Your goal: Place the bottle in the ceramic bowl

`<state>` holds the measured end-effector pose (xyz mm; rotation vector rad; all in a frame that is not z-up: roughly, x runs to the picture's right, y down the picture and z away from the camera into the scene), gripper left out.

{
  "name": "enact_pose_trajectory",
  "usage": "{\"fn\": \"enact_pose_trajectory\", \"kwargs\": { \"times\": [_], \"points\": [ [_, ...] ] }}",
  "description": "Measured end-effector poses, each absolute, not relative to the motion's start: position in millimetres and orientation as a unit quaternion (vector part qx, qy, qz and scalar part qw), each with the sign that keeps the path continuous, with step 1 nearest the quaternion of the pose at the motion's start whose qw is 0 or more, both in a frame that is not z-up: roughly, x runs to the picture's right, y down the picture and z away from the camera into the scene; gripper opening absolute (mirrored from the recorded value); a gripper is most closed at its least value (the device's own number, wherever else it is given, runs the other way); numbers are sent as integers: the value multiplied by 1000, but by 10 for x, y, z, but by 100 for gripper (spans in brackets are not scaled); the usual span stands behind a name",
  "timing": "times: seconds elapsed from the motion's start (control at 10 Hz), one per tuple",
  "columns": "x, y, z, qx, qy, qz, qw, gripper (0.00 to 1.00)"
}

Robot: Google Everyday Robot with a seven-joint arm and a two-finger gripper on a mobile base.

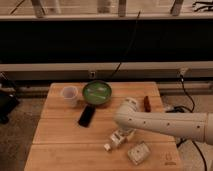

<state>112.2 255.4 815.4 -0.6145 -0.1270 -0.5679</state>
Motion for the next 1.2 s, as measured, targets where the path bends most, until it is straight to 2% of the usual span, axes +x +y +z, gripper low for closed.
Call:
{"fn": "enact_pose_trajectory", "kwargs": {
  "times": [0.1,0.4,0.6,0.7,0.9,1.0,1.1,1.2],
  "points": [
    [1129,2565,8139,-298,-61,-279,911,40],
    [1129,2571,8109,-301,-62,-279,910,37],
    [1136,2572,8125,-302,-60,-275,911,44],
    [1135,2574,8131,-301,-59,-275,911,43],
    [1142,2556,8105,-300,-59,-274,912,28],
    [1142,2559,8106,-300,-59,-274,912,26],
    [1145,2571,8121,-300,-58,-272,912,29],
    [1154,2575,8126,-300,-58,-269,914,37]
  ]
}}
